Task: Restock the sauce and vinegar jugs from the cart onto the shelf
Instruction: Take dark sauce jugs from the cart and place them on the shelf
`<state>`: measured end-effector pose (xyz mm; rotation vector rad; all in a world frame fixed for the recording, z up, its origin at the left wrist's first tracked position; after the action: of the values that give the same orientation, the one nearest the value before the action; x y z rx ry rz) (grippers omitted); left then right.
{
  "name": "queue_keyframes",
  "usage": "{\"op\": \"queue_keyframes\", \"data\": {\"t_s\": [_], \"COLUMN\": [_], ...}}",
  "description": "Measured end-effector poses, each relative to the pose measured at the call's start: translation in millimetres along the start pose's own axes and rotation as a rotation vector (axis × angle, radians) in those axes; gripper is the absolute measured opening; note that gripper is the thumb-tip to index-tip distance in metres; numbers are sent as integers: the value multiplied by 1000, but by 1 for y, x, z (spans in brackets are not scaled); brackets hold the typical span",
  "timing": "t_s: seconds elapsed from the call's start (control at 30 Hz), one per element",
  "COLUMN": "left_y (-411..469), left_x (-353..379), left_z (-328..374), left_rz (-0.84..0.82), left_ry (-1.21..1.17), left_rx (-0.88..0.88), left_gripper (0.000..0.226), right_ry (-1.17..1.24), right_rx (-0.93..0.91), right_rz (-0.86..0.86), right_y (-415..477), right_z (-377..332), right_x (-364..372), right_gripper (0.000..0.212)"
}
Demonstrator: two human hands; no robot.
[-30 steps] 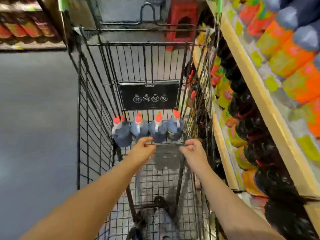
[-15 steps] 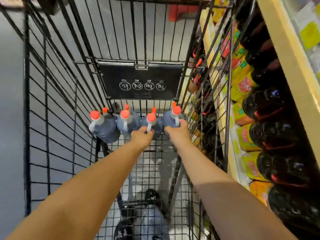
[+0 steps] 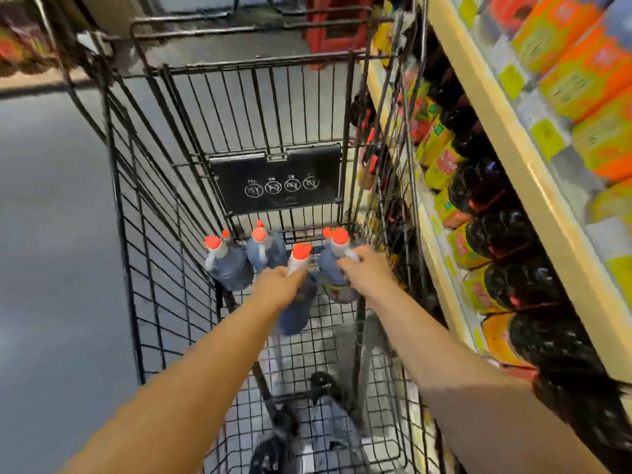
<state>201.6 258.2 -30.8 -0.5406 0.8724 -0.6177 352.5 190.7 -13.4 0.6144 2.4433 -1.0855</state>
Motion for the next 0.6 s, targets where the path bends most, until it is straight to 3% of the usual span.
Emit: {"op": "queue_keyframes", "data": {"t_s": [0.17,0.3,0.4,0.43,0.53,0.6], "left_y": [-65,-118,-162,-177,-220,-253], "left_x": [-27,-61,-84,-90,-106,-107], "left_z": [-9,1,10,12,16,20], "left_rz": [23,-7,-75,-99,-164,-219], "left_ry": [-34,-45,-4,17,26,80], "left_rx": [146,403,580,631,735,793], "left_gripper": [43,49,60,59,43,44], "right_ry": [89,138,150,153,213,212], "right_rx": [-98,-208,-187,-169,-129,-117], "right_rz": [6,188,343,397,555,652], "right_y": [-92,-165,-231,-253,-320,-365], "right_z": [3,-1,6,11,25,33], "right_x": [-14,-23,-25,-23,-19,-15], "right_gripper": [28,35,31,27,47,47]}}
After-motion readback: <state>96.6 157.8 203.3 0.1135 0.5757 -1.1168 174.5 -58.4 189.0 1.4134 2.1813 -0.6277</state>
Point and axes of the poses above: each hand's wrist, its own y-axis towards the middle knuckle, its own x-axis out of the palm, z = x × y, the point moved 2 cm from there along y, towards the middle knuckle, and after that the axes turned 2 degrees about x, right-handed, at the moved point
